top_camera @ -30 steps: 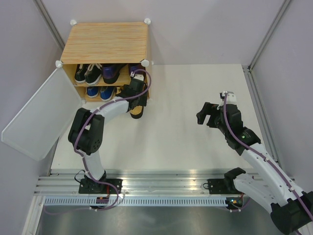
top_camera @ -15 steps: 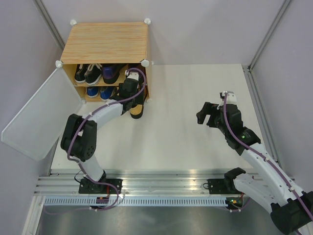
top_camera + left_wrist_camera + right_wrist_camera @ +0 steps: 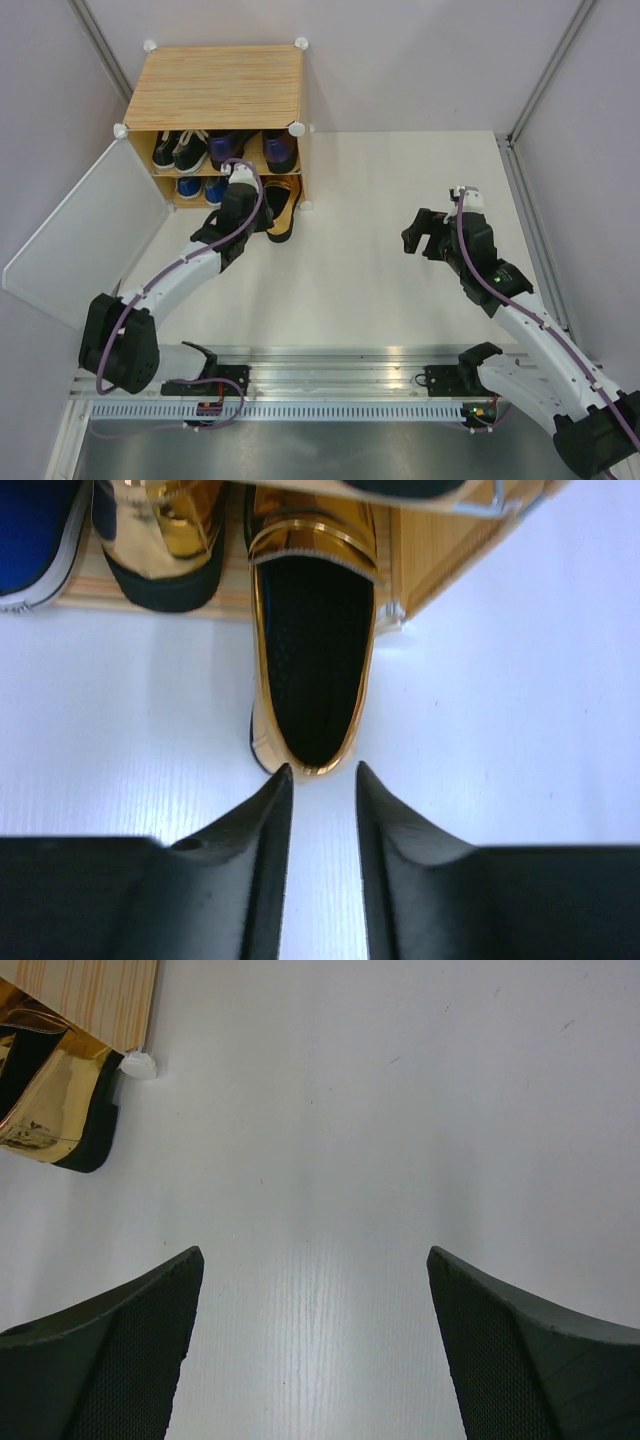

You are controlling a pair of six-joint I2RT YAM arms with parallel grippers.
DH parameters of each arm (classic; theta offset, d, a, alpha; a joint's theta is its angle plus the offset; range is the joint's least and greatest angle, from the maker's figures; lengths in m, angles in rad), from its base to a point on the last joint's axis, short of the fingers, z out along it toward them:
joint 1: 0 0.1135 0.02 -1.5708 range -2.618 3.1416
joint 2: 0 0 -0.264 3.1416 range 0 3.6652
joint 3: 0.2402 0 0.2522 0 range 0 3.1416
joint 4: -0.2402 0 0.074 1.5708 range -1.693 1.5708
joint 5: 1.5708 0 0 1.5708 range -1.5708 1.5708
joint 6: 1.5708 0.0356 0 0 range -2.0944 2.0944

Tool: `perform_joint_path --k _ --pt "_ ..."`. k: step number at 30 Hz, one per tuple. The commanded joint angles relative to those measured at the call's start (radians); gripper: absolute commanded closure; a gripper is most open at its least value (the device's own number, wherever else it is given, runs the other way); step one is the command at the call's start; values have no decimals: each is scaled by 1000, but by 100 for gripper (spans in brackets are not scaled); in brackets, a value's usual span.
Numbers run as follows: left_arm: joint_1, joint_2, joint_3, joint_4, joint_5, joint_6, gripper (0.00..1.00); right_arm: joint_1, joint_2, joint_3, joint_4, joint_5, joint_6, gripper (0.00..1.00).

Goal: Place and organize the shoes in the shoe cabinet

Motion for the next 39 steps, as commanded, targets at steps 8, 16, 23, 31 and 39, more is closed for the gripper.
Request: perform_joint_path --k 8,16,23,31,39 --pt "2 -189 -232 16 125 -256 94 -2 -4 2 29 -8 -11 5" --pt "2 -113 -318 57 82 -285 98 -2 9 1 35 -20 -10 5" --pt "3 85 -237 109 32 -311 98 -2 17 -1 38 -22 -10 6" --pt "25 214 -151 172 -27 -316 98 -2 29 1 39 -24 -10 6" --pt "86 256 -74 217 7 -293 98 -2 51 7 44 -19 -14 7"
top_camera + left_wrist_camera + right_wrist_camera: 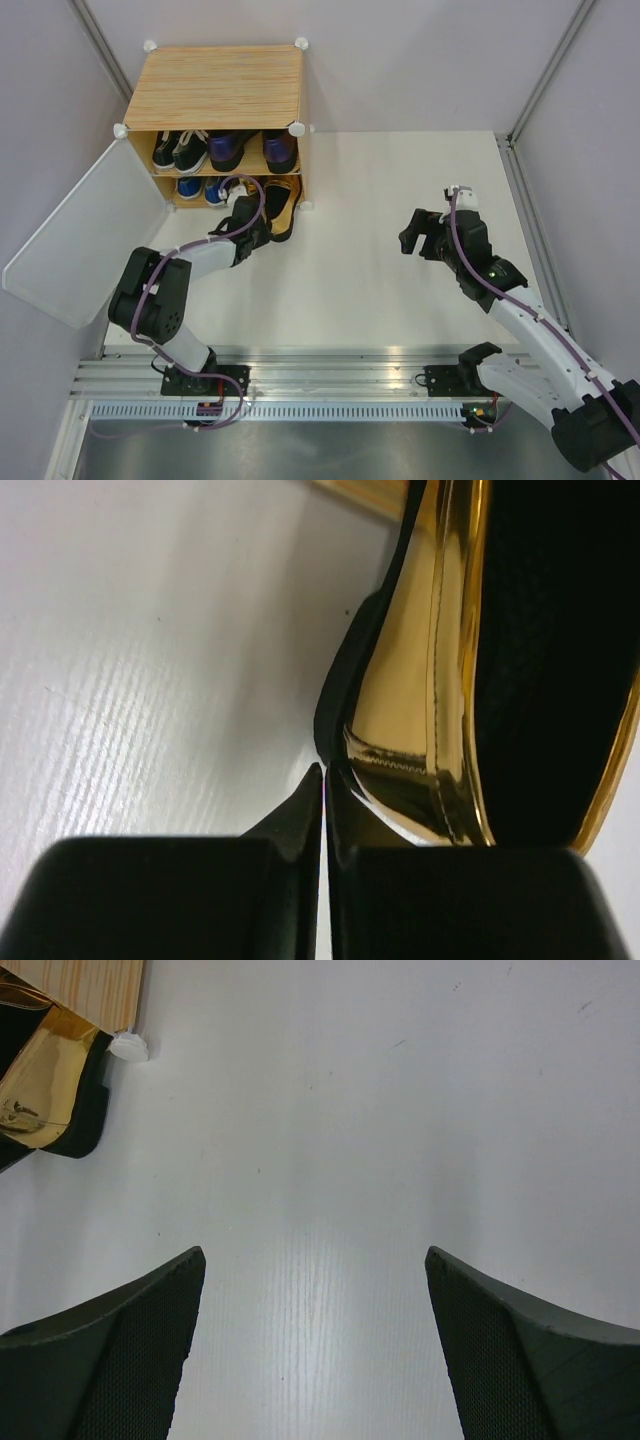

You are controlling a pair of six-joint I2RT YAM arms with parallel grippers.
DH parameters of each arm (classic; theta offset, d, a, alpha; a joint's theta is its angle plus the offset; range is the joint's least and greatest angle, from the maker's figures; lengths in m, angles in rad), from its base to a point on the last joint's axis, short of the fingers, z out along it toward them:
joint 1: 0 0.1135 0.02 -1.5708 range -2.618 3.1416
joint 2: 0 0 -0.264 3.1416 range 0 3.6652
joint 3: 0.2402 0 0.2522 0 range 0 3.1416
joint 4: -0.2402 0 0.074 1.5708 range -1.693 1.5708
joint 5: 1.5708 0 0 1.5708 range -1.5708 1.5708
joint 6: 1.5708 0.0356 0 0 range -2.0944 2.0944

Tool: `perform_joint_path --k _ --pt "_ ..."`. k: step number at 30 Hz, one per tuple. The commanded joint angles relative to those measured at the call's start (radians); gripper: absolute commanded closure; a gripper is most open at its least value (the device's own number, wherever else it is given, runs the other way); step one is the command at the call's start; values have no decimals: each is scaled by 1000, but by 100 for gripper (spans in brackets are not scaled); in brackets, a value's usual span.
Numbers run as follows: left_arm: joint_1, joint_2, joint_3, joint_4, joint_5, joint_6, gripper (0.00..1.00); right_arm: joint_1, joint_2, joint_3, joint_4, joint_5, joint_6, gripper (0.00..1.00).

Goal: Place and organize the shoes in the shoe cabinet

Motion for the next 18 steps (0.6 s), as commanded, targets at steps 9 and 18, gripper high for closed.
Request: perform_joint_path --k 9,18 --pt "33 54 158 98 40 23 98 -2 16 8 38 4 -14 7" --pt "33 -55 45 54 46 -27 85 -2 25 10 38 -4 -15 7"
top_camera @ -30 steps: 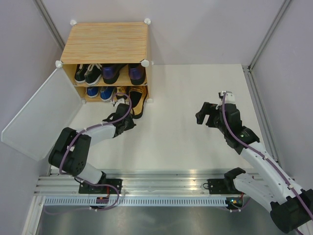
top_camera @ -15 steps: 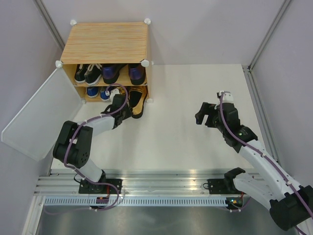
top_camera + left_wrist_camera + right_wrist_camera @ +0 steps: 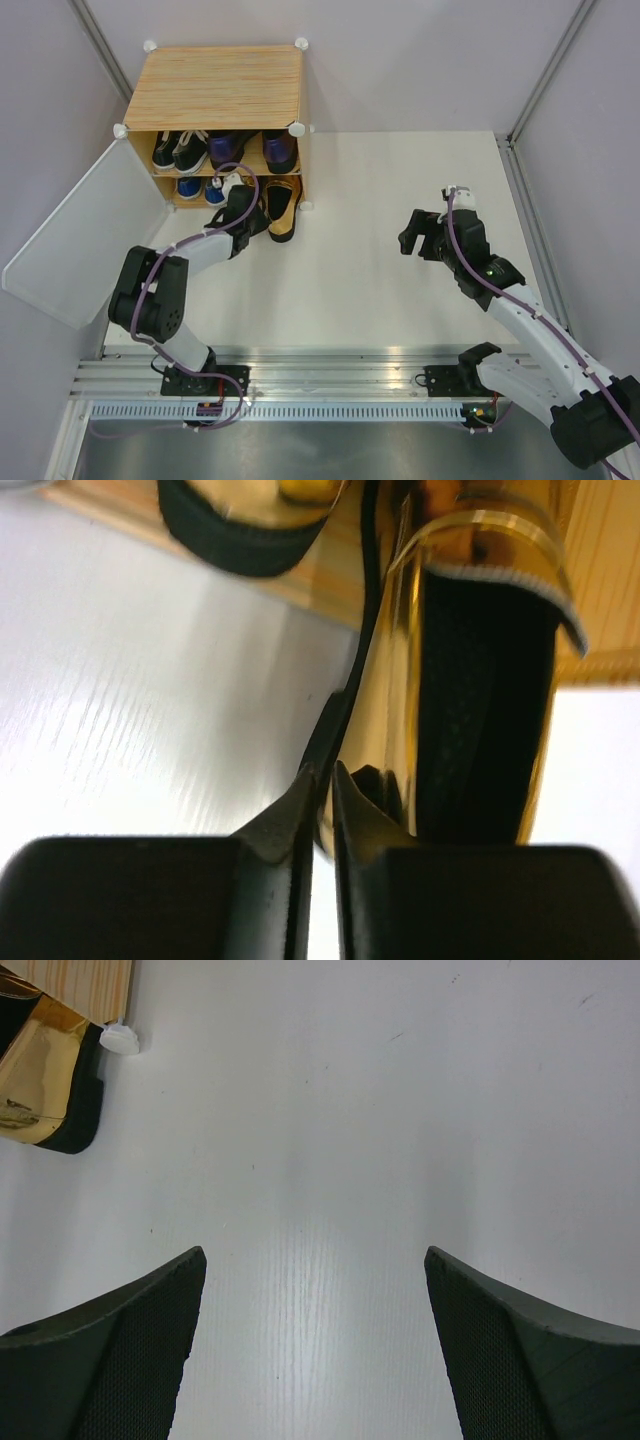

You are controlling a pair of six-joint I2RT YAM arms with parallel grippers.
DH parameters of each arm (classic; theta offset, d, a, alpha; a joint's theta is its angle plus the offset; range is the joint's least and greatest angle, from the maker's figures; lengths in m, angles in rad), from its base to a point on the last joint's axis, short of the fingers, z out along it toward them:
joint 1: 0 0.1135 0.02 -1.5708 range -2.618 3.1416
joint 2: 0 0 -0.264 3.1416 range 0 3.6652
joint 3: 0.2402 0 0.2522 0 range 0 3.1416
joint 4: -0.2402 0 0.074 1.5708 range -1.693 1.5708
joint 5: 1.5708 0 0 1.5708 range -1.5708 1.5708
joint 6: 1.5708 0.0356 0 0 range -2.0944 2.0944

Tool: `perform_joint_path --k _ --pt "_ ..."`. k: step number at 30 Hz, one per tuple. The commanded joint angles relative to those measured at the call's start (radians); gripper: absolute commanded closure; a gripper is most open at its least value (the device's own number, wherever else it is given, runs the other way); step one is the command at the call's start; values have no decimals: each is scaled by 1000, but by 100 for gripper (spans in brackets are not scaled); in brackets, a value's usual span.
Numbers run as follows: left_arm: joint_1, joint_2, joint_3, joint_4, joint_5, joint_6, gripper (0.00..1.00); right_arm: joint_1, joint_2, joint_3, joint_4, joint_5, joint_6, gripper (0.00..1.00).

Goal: Place and organize the shoes in the shoe cabinet

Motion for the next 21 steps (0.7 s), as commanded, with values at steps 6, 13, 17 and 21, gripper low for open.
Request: perform_joint_path --k 6,13,17,21 --pt "-24 -200 -269 174 171 -4 61 -2 5 5 42 -16 -7 7" --pt "-44 -204 -303 213 185 48 52 -3 8 2 45 -22 -7 8" --pt "-44 -135 -261 267 179 73 48 -3 12 2 42 -22 -7 8" --pt "-42 -60 -197 279 174 73 47 -2 14 4 42 -21 -7 8"
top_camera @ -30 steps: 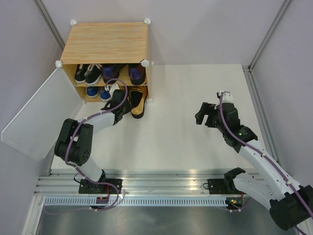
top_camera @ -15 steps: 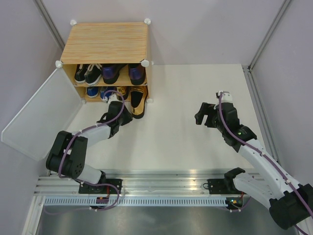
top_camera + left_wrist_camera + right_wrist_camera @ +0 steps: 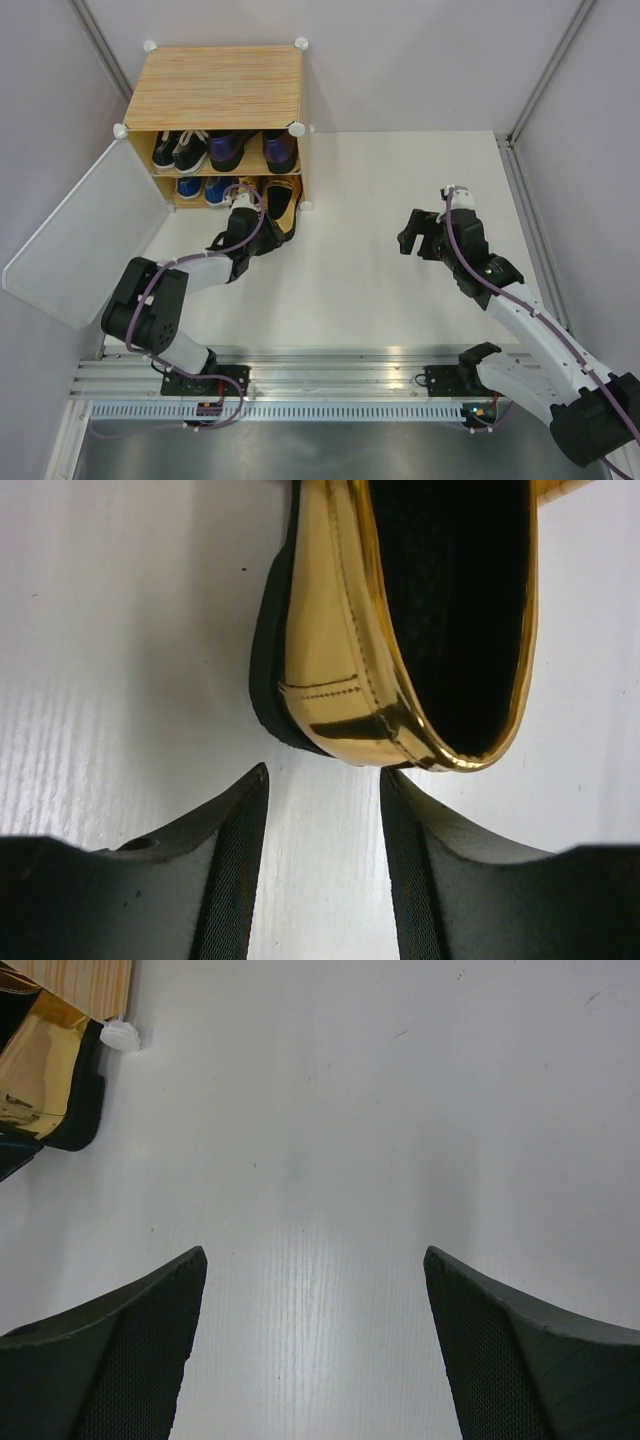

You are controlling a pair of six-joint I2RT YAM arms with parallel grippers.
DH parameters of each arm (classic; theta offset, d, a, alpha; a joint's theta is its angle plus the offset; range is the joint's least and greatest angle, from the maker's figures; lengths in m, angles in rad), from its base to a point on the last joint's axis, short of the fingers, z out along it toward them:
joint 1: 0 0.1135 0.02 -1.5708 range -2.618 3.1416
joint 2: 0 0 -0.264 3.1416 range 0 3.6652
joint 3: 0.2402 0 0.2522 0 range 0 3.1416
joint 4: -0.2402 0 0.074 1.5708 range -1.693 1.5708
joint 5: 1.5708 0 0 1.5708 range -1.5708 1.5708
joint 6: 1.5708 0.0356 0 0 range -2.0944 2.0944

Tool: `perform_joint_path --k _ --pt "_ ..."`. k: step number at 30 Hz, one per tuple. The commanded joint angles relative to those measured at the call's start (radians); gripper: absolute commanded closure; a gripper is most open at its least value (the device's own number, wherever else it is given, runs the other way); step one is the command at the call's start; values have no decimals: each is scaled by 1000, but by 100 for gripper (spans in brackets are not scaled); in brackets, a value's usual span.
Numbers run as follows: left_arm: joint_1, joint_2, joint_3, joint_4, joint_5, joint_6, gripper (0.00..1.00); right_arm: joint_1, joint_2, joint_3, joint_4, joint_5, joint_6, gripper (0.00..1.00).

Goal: Place and organize the shoes in the shoe cabinet

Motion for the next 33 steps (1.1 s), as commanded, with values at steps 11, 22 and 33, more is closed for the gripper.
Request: perform_joint_path --k 11,22,33 --pt "1 125 266 -51 -90 93 54 -2 16 8 38 -5 -12 8" --pt "3 190 352 -68 -110 124 53 -2 21 8 38 0 -12 8" --pt "7 200 449 -88 -132 164 54 -2 25 8 36 5 -14 8"
